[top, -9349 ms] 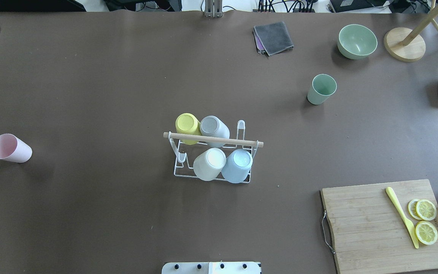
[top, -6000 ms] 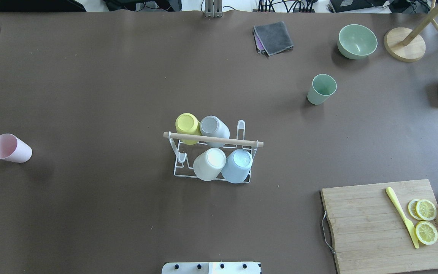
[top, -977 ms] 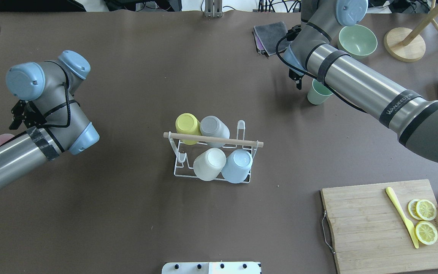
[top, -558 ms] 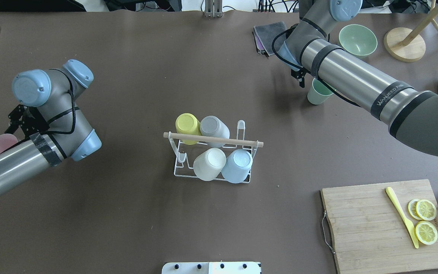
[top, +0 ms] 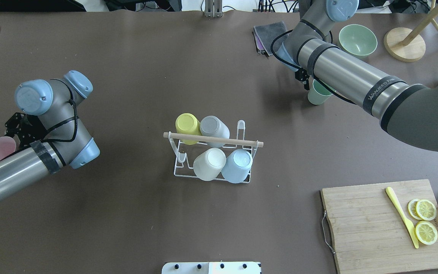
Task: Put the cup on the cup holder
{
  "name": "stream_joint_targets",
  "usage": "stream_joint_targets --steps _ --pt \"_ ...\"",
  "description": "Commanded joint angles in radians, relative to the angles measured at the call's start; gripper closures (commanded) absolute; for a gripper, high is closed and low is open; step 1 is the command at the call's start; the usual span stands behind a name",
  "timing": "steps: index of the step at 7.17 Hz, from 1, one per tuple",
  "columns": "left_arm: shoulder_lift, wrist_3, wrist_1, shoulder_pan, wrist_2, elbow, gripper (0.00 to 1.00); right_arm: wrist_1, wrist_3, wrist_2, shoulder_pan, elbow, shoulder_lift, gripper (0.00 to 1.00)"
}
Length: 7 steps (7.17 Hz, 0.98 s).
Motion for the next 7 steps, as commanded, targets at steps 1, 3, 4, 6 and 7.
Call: stream_joint_targets --steps 1,3,4,6,7 --pt "0.001 0.020 0.010 -0.002 0.021 -0.009 0.64 0.002 0.001 0.023 -0.006 -0.020 0.006 0.00" --pt "0.062 -0.029 0.010 -0.060 0.010 -0.184 0.71 0.002 0.001 0.054 -0.009 -0.045 0.005 0.00" --pt "0.117 -0.185 0.005 -0.061 -0.022 -0.369 0.71 0.000 0.002 0.062 -0.009 -0.049 0.005 0.00" --pt "0.255 -0.473 -0.168 -0.059 -0.154 -0.652 0.70 -0.003 0.002 0.104 -0.015 -0.071 0.005 0.00" --pt "0.313 -0.583 -0.326 -0.059 -0.195 -0.726 0.70 -0.006 0.004 0.106 -0.015 -0.076 0.005 0.00"
